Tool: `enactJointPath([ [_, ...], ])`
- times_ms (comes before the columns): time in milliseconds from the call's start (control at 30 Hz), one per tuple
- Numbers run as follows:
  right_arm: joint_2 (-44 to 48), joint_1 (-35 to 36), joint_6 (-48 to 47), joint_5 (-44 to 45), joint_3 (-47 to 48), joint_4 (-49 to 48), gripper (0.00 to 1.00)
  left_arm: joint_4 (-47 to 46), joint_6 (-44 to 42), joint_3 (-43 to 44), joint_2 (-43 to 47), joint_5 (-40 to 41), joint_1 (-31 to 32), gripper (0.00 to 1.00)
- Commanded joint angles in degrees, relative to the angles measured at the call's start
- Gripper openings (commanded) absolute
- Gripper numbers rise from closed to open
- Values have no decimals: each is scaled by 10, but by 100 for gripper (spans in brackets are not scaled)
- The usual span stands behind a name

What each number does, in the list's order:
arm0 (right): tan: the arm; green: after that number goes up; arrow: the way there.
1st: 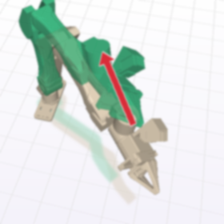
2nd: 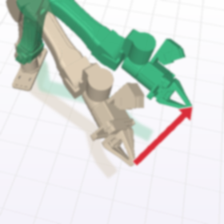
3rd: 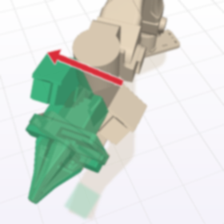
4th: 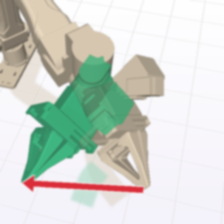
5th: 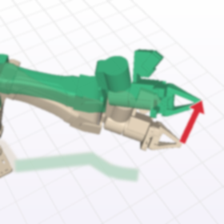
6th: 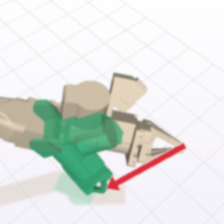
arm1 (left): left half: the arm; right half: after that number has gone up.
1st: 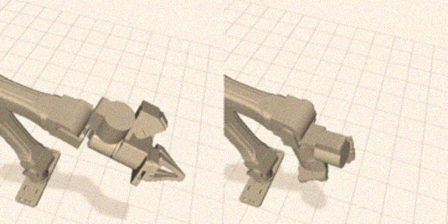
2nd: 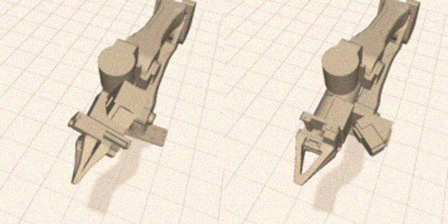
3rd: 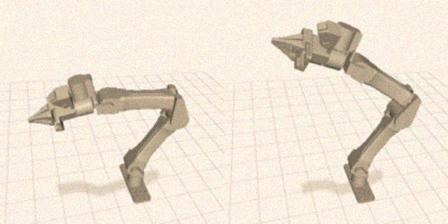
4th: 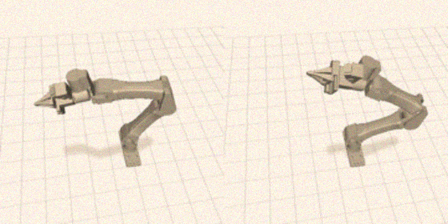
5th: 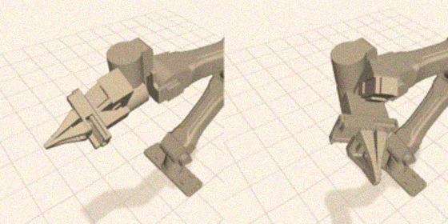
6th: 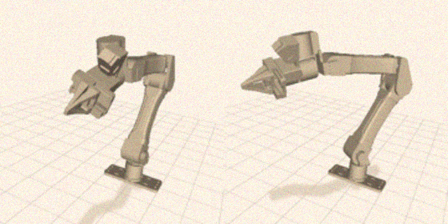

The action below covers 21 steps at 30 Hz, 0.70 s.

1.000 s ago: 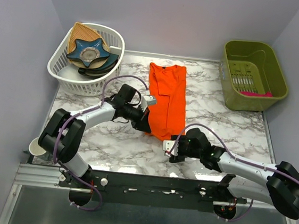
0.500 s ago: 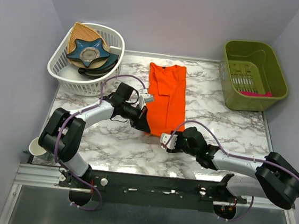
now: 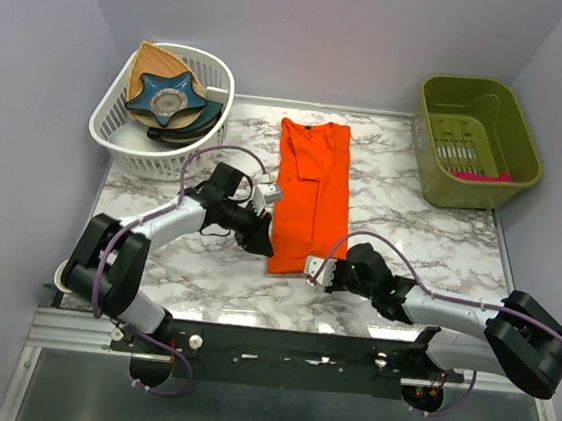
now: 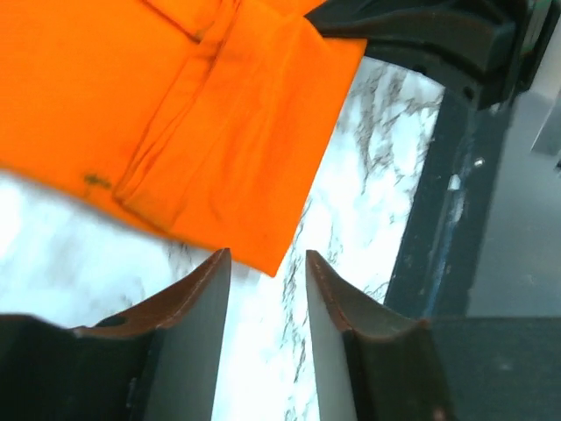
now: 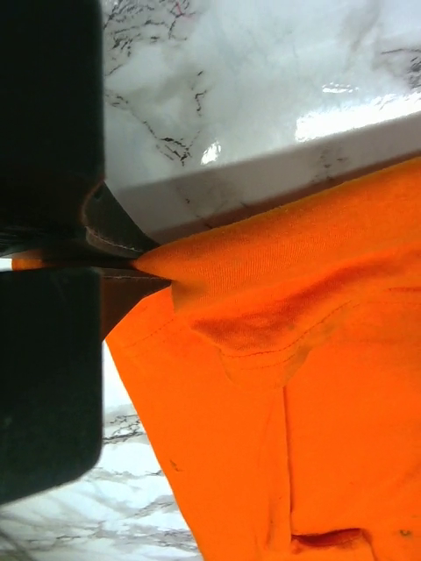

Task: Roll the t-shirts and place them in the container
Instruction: Roll the T-shirt to the center of the board.

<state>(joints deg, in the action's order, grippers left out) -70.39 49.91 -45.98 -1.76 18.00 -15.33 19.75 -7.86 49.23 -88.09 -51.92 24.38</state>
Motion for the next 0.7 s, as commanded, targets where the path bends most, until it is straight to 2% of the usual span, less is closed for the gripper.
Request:
enactJointPath([
  [0, 9, -2, 42, -75, 44, 88, 7, -95, -59, -84, 152, 120, 20, 55],
  [100, -5, -3, 55, -88, 63, 122, 6, -118, -155, -136, 222, 187, 64, 63],
  [267, -13, -7, 52, -95, 76, 143, 6, -246, -253, -257, 308, 318, 209, 72],
  [400, -11, -10, 52, -97, 71, 145, 5, -307, -306, -295, 303, 377, 268, 73],
  [667, -4, -12, 56, -105, 72, 152, 5, -401, -327, -331, 268, 495, 349, 73],
])
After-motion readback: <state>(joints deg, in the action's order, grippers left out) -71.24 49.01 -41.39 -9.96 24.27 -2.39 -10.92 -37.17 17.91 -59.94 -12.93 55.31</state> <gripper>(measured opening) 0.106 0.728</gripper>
